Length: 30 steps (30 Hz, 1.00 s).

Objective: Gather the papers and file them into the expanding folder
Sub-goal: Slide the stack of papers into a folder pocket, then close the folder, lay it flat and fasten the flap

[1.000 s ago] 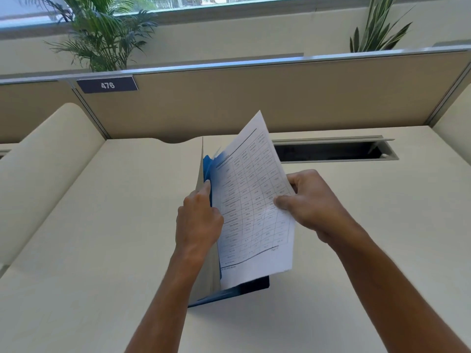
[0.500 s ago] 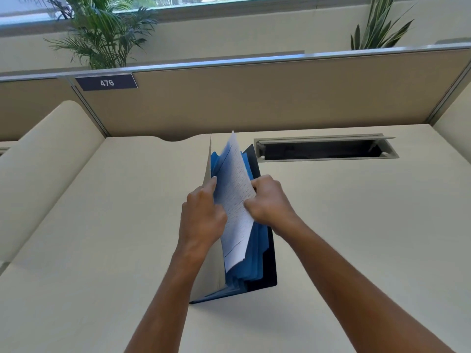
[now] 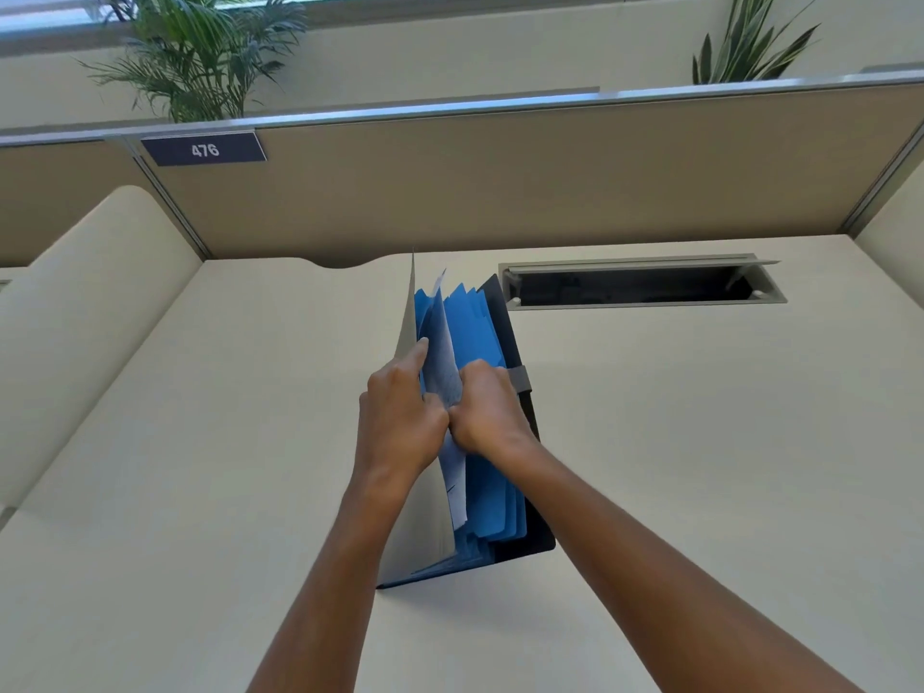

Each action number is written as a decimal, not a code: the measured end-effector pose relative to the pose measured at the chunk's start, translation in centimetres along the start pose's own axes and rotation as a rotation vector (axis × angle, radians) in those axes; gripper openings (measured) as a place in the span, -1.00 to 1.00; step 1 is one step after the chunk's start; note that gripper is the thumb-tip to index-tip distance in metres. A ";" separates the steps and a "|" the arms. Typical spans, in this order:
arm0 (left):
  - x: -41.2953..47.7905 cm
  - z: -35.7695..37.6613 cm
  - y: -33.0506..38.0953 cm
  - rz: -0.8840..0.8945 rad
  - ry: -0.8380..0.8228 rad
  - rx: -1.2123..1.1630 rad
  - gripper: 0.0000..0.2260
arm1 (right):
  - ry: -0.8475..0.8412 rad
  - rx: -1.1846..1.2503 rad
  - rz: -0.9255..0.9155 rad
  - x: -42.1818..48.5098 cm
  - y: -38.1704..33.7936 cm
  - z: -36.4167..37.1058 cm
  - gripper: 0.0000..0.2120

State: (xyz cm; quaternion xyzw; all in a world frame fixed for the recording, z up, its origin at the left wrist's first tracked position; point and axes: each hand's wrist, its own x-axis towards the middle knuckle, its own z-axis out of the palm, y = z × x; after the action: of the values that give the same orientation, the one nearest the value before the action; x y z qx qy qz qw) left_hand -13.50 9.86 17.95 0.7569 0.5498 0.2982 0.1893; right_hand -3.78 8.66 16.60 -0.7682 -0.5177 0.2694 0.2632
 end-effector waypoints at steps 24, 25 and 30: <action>0.1 -1.5 -2.2 -0.077 -0.039 -0.060 -0.44 | 0.300 0.250 0.016 -0.7 8.5 -3.1 -0.27; 0.1 -1.5 -2.3 -0.078 -0.037 -0.061 -0.44 | 0.188 0.294 0.007 -0.6 8.6 -2.9 -0.26; 0.2 -1.7 -2.6 -0.087 -0.036 -0.075 -0.45 | -0.009 0.348 -0.166 -0.9 7.6 -1.9 -0.28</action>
State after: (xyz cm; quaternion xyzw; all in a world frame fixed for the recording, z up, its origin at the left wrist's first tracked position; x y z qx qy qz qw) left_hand -16.50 10.86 17.68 0.7298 0.5673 0.2965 0.2402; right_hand 2.22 5.13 12.93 -0.6644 -0.5262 0.3354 0.4113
